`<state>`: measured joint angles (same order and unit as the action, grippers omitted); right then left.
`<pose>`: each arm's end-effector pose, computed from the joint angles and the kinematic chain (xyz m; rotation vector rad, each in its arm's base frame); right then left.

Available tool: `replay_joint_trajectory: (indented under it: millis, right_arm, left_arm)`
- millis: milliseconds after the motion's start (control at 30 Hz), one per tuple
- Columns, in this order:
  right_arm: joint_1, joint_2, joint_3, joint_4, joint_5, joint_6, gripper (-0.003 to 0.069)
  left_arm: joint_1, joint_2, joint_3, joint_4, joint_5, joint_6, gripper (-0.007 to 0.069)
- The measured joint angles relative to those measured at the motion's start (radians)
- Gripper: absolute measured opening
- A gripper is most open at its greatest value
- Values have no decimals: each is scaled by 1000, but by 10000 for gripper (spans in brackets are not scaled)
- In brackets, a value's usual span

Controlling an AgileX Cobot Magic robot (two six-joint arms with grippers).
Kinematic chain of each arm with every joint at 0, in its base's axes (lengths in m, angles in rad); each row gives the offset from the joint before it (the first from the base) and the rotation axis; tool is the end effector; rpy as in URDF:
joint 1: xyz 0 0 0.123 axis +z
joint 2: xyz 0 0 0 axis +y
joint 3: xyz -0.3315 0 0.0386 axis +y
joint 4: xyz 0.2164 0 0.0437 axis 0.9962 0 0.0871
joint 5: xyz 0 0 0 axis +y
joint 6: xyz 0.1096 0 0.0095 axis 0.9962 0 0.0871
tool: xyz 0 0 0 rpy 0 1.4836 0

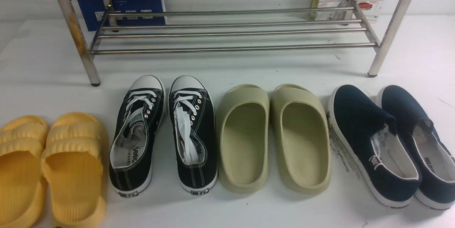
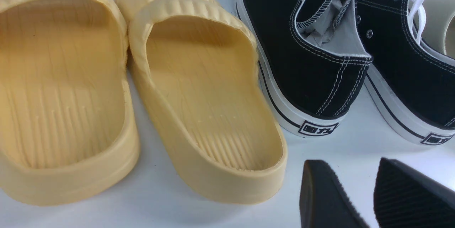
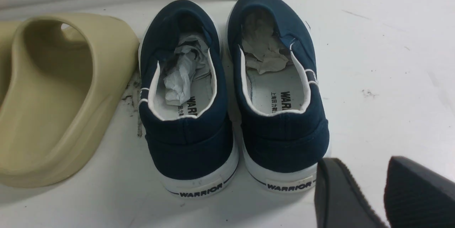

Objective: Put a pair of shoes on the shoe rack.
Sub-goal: Use the left arm to grab the shoe closest to it

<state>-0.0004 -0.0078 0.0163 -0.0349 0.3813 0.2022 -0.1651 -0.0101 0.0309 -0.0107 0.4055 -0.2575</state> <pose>-0.0100 -0.0014 0.1680 0.1682 1.8669 0.1045 -0.0108 0.0013 0.1608 -0.0953 1.9186 -0.2956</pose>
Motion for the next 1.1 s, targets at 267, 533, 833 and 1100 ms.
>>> replay_joint_trajectory:
  millis: [267, 533, 833, 1100]
  right_arm:
    - [0, 0, 0, 0, 0, 0, 237]
    - [0, 0, 0, 0, 0, 0, 239]
    - [0, 0, 0, 0, 0, 0, 239]
    - [0, 0, 0, 1, 0, 0, 239]
  left_arm:
    - [0, 0, 0, 0, 0, 0, 237]
    - [0, 0, 0, 0, 0, 0, 237]
    - [0, 0, 0, 0, 0, 0, 237]
    - [0, 0, 0, -2, -41, -3, 237]
